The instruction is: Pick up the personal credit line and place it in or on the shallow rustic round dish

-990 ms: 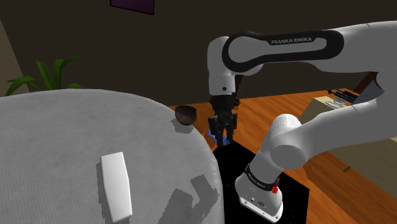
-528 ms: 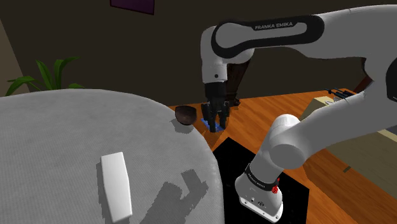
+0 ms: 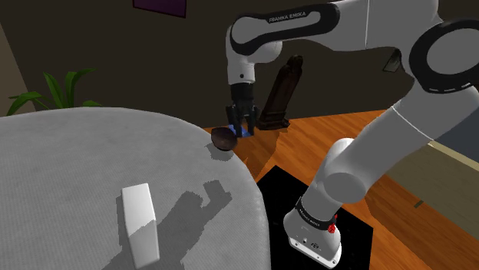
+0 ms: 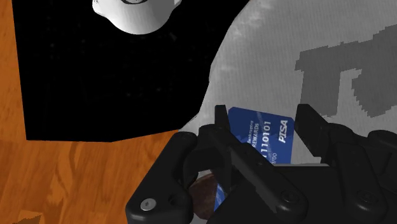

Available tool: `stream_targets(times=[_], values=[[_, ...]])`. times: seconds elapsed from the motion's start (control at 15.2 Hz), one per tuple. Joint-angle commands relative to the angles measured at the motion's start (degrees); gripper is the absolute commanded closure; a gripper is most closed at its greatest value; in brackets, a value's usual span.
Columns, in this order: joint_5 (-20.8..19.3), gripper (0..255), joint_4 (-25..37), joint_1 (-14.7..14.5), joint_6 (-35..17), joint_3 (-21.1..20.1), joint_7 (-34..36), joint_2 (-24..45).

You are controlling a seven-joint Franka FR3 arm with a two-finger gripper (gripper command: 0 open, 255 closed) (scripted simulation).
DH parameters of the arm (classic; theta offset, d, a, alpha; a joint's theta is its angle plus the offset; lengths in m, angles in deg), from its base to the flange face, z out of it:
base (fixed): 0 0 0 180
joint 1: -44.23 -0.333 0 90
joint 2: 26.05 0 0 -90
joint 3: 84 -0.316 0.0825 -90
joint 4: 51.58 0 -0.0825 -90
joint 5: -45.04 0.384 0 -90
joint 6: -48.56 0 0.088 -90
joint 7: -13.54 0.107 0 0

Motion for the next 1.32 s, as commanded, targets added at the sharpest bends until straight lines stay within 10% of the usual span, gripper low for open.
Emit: stream_targets(times=[0.0, 0.26, 1.25], values=[[-0.8, 255, 4.4, 0.5, 0.5, 1.0, -1.4, 4.3], [-1.5, 255, 13.6, 1.5, 2.2, 2.4, -3.5, 12.3], [-1.1, 255, 6.5, 1.4, -8.9, 2.3, -6.0, 16.6]])
